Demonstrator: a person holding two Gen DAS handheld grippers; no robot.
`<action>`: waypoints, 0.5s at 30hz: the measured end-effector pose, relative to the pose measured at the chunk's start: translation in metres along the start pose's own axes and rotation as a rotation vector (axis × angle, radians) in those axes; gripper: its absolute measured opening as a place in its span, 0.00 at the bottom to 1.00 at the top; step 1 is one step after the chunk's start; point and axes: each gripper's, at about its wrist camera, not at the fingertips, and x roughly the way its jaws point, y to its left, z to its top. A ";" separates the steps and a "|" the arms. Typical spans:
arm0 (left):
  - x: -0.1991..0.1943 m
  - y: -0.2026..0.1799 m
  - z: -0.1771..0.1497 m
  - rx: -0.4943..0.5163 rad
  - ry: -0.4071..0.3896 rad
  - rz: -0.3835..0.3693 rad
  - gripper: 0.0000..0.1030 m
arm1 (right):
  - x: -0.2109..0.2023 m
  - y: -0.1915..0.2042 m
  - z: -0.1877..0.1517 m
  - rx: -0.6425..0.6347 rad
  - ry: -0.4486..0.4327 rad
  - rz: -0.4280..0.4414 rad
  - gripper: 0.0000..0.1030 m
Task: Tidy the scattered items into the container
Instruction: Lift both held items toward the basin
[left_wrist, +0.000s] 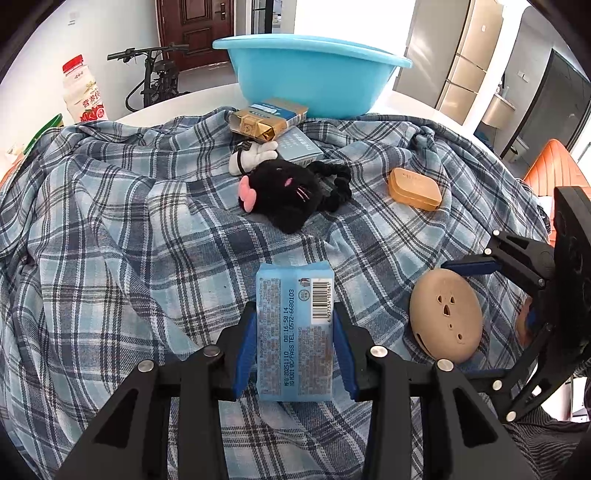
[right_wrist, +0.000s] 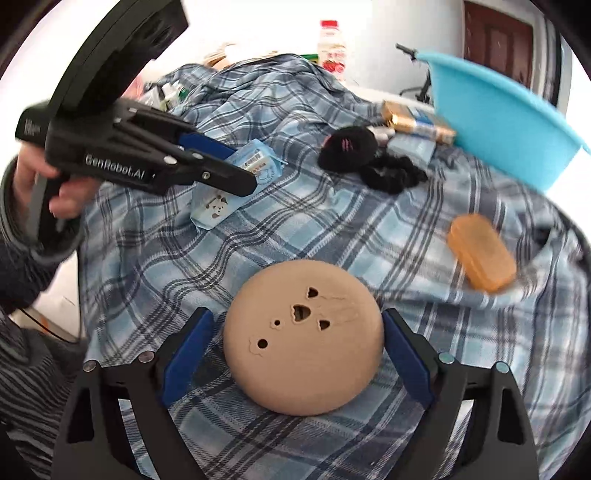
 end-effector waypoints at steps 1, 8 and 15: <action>0.001 -0.001 0.001 0.001 0.001 -0.001 0.40 | -0.001 -0.001 -0.001 0.007 -0.009 -0.003 0.87; 0.001 -0.009 0.003 0.017 0.000 -0.006 0.40 | -0.001 0.005 0.001 -0.035 -0.025 -0.058 0.76; -0.004 -0.009 0.007 0.014 -0.010 -0.001 0.40 | -0.028 0.003 0.007 0.000 -0.068 -0.093 0.74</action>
